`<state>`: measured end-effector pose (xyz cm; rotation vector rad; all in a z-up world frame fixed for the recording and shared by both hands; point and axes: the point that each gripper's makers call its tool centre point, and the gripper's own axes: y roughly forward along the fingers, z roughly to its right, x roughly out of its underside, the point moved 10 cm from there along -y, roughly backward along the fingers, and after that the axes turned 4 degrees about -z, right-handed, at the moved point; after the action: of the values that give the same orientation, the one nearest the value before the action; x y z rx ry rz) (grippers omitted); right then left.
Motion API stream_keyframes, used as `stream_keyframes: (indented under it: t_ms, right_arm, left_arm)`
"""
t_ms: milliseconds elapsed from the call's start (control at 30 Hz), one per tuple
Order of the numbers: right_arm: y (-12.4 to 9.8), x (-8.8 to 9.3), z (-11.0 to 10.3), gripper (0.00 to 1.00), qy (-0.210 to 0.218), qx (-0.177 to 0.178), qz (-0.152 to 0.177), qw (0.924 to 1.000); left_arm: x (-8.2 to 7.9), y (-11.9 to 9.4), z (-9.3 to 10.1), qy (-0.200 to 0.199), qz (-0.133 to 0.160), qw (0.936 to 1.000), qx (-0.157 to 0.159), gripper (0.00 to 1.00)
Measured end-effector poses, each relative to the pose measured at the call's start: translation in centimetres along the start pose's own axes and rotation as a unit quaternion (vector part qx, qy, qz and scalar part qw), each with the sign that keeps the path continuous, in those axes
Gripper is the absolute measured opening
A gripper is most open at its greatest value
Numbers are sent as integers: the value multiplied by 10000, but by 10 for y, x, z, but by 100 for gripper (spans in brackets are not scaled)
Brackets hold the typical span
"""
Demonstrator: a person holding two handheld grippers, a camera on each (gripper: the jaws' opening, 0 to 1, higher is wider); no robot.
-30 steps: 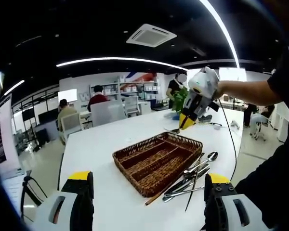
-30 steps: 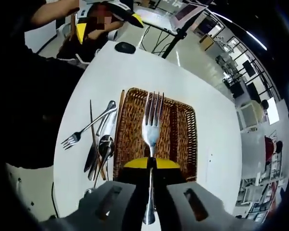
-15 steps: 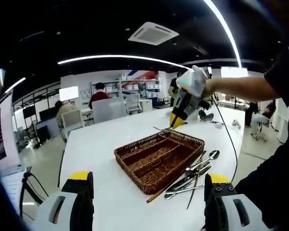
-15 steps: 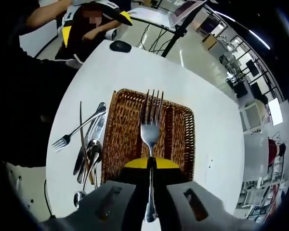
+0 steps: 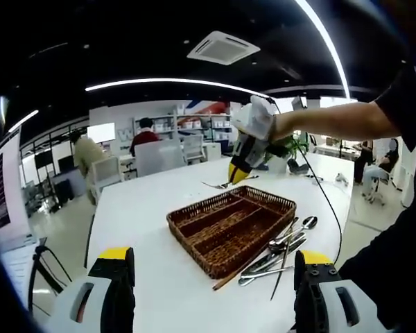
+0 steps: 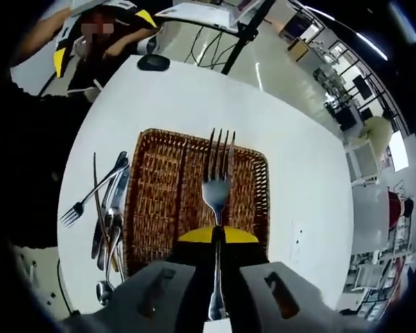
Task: Arrange the knives, forks, and spoons in their matching storage slots by inserting each utensil handle-first until every utensil is classified and aligned in the correct compartment
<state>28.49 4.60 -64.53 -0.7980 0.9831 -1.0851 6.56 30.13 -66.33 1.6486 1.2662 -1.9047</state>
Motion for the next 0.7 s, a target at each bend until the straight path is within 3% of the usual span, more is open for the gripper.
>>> stream_keyframes:
  t_ms: [467,700]
  right_arm:
    - [20,-15,18,0,-35,8,-185,9998]
    - [22,-22,23,0,-2,-28,-76,10000]
  left_arm:
    - [6,-3,-1,-43,-36,10000,-20,100]
    - [9,-4,-1,-44,-68,10000,-15,100]
